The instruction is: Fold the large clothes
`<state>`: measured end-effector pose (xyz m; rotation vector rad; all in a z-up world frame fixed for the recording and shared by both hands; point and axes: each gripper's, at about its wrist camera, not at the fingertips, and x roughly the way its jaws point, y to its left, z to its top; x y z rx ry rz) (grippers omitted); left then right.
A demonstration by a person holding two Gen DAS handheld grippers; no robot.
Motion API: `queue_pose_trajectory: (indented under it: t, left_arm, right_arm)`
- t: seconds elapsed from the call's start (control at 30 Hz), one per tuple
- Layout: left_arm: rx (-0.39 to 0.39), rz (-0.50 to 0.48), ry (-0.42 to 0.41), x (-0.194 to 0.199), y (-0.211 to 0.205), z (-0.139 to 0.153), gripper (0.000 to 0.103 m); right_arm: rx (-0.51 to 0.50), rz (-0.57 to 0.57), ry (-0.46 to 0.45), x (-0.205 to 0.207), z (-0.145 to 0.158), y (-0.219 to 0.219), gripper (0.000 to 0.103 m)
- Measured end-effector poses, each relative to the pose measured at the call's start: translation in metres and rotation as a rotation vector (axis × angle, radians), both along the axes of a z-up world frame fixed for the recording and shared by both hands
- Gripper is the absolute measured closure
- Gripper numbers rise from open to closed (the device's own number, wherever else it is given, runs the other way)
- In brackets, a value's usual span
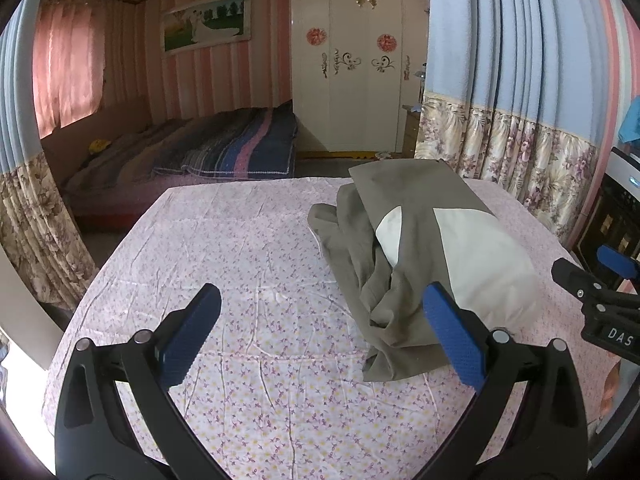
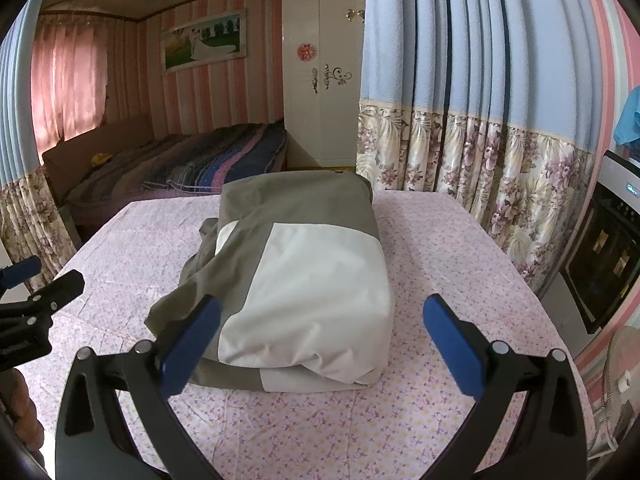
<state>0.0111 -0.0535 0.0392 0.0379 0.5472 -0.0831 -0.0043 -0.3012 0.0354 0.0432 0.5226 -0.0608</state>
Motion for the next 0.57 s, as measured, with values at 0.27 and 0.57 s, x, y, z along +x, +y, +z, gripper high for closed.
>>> queue_pose_trajectory:
  t: [0.27, 0.57]
  left_arm:
    - [0.008, -0.001, 0.005, -0.0008, -0.0013, -0.0003, 0.003]
    - [-0.01, 0.022, 0.024, 0.0027, 0.0042, -0.0017, 0.003]
  right_arm:
    - [0.001, 0.005, 0.003, 0.0014, -0.0009, 0.0004, 0.002]
    - [0.0, 0.006, 0.004, 0.0017, -0.0008, -0.0003, 0.002]
